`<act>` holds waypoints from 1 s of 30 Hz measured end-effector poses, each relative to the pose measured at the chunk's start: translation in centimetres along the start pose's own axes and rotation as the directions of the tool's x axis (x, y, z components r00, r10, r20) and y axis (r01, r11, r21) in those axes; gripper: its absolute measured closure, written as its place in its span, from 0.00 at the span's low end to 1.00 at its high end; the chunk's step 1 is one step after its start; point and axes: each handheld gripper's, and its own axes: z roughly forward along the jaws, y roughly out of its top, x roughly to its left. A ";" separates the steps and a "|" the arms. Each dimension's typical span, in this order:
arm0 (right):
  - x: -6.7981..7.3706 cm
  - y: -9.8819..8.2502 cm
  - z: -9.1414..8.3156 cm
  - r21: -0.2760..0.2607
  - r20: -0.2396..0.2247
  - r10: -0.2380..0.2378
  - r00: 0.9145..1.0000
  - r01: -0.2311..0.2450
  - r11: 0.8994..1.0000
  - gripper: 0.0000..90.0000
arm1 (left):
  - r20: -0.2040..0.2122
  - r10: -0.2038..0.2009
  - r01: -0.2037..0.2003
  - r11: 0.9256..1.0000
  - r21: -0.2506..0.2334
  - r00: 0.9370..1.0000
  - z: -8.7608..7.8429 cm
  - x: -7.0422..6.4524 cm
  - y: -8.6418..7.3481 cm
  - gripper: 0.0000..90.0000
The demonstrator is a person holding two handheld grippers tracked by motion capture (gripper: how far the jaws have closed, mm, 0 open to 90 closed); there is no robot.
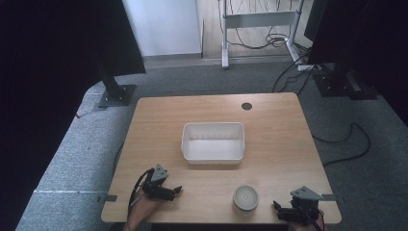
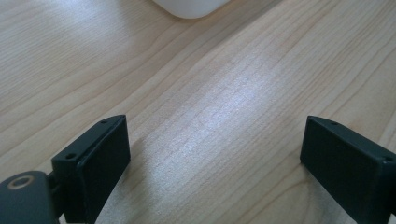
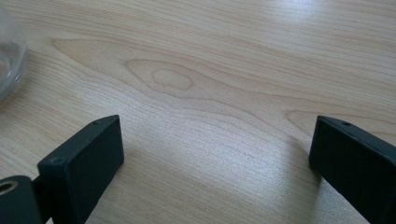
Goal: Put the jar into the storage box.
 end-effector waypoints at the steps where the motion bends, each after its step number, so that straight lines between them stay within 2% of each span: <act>1: 0.0 0.0 0.0 0.000 0.000 0.000 1.000 0.000 1.000 0.03 | 0.000 0.002 -0.002 1.000 -0.002 1.000 0.0 -0.1 0.1 0.09; 19: 0.0 0.0 0.0 0.000 -0.003 -0.004 1.000 0.004 1.000 0.03 | 0.038 0.020 -0.018 0.999 -0.042 0.999 -1.1 -1.4 1.0 0.09; 30: 0.0 0.0 0.0 0.000 -0.003 -0.004 1.000 0.004 1.000 0.03 | 0.071 0.041 -0.036 0.996 -0.076 0.997 -1.7 -2.8 1.8 0.09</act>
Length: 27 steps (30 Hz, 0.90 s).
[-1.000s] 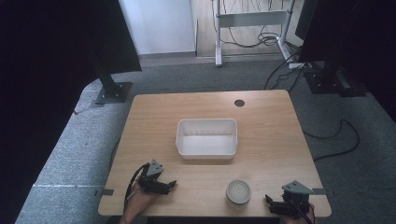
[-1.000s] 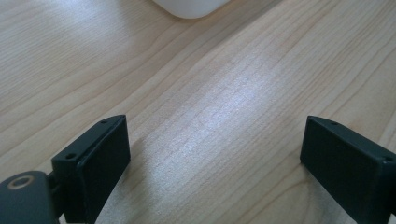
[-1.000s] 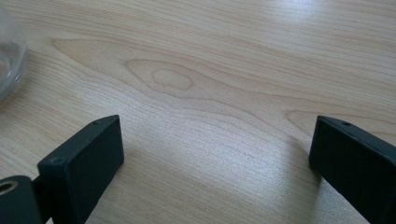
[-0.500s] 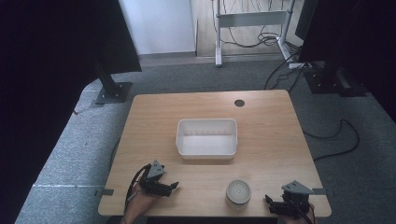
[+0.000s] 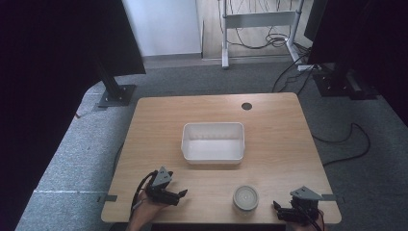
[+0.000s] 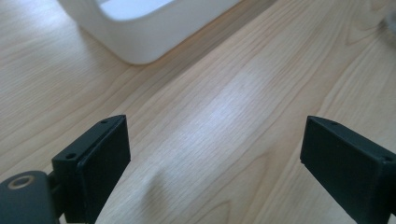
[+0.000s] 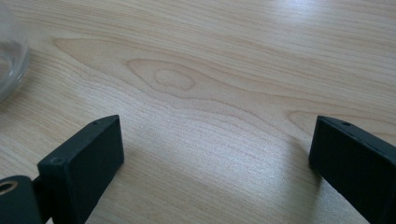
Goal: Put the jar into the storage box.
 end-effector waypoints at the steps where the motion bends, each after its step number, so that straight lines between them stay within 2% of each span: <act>1: 0.0 0.0 0.0 0.000 0.000 0.000 1.000 0.000 1.000 0.03 | 0.005 0.002 -0.002 1.000 -0.004 1.000 0.0 -0.2 0.1 0.09; 15: 0.0 0.0 0.0 0.000 0.000 0.000 1.000 0.000 1.000 0.03 | 0.059 0.045 -0.043 0.998 -0.034 0.997 0.0 -2.4 1.6 0.09; 27: 0.0 0.0 0.0 0.000 0.000 0.000 1.000 0.000 1.000 0.03 | 0.119 0.057 -0.051 0.997 -0.053 0.991 0.6 -4.2 2.5 0.08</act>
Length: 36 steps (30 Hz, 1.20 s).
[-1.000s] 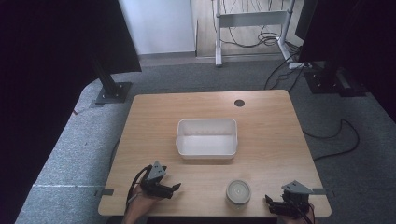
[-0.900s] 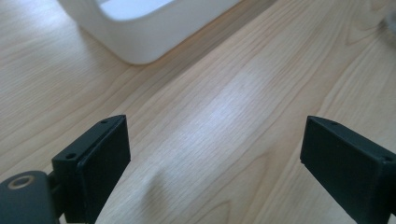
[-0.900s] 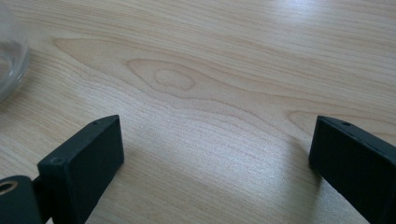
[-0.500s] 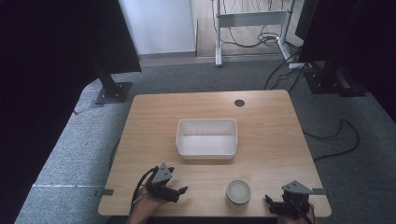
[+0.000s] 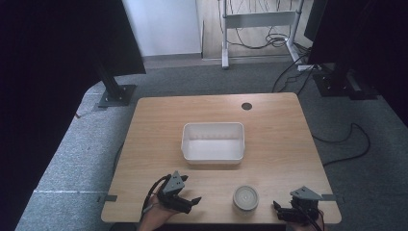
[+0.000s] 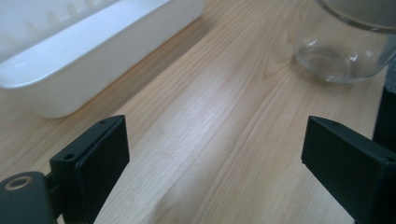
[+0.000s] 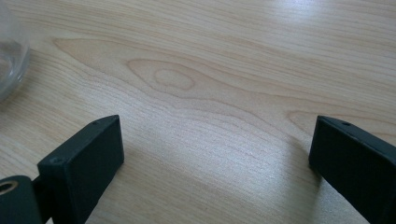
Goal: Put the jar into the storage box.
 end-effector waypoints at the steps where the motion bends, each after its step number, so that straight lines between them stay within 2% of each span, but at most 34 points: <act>1: 0.0 0.0 0.0 0.000 0.000 0.000 1.000 0.000 1.000 0.03 | 0.006 0.003 -0.003 1.000 -0.001 1.000 0.1 -0.2 0.1 0.08; 9: 0.0 0.0 0.0 0.000 0.000 0.000 1.000 0.000 1.000 0.03 | 0.046 0.024 -0.023 1.000 -0.011 0.999 1.3 -1.6 1.0 0.08; 18: 0.0 0.0 0.0 0.000 0.000 0.000 1.000 0.000 1.000 0.03 | 0.094 0.057 -0.055 0.998 -0.019 0.994 2.5 -3.2 2.0 0.08; 29: 0.0 0.0 0.0 -0.001 -0.001 0.000 1.000 0.000 1.000 0.03 | 0.160 0.084 -0.081 0.996 -0.026 0.983 4.4 -5.0 3.0 0.08; 36: 0.0 0.0 0.0 -0.001 -0.001 0.000 1.000 0.000 1.000 0.03 | 0.192 0.107 -0.106 0.994 -0.015 0.975 5.6 -6.1 3.3 0.08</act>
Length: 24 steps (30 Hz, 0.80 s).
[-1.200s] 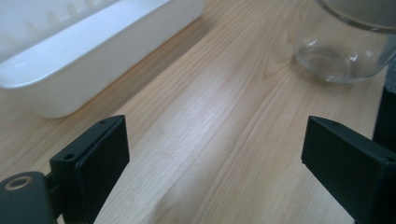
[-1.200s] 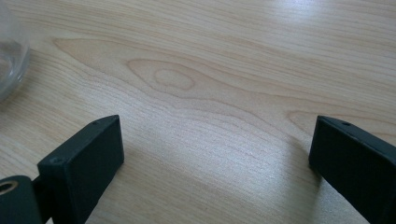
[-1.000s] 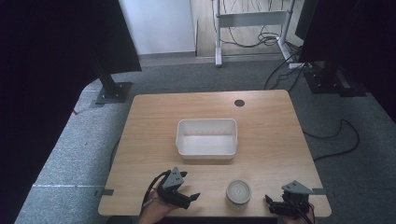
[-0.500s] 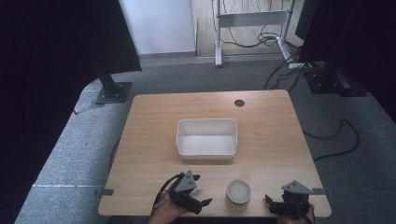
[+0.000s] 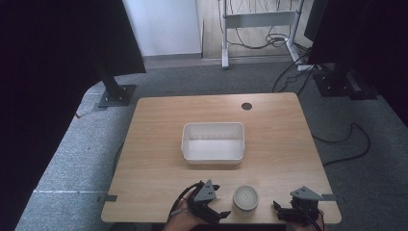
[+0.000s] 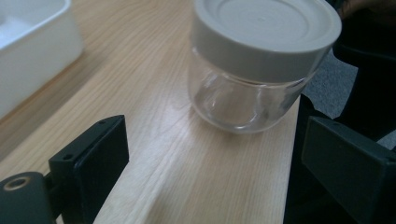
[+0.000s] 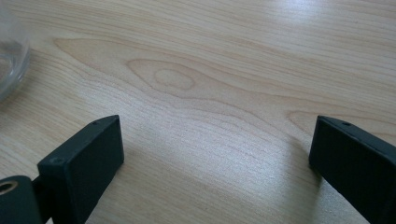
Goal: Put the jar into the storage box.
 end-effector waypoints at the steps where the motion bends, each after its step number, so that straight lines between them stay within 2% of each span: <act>1: 0.0 0.0 0.0 0.000 0.000 0.000 1.000 0.000 1.000 0.03 | 0.004 0.003 -0.003 1.000 -0.001 1.000 0.2 -0.1 0.1 0.08; 16: 0.0 0.0 0.0 0.000 -0.002 -0.002 1.000 0.002 1.000 0.03 | 0.028 -0.014 0.014 1.000 -0.003 0.999 2.3 -0.4 1.0 0.06; 24: 0.0 0.0 0.0 -0.001 -0.003 -0.003 1.000 0.003 1.000 0.03 | 0.036 0.002 -0.003 1.000 0.013 0.999 3.8 -0.9 1.4 0.05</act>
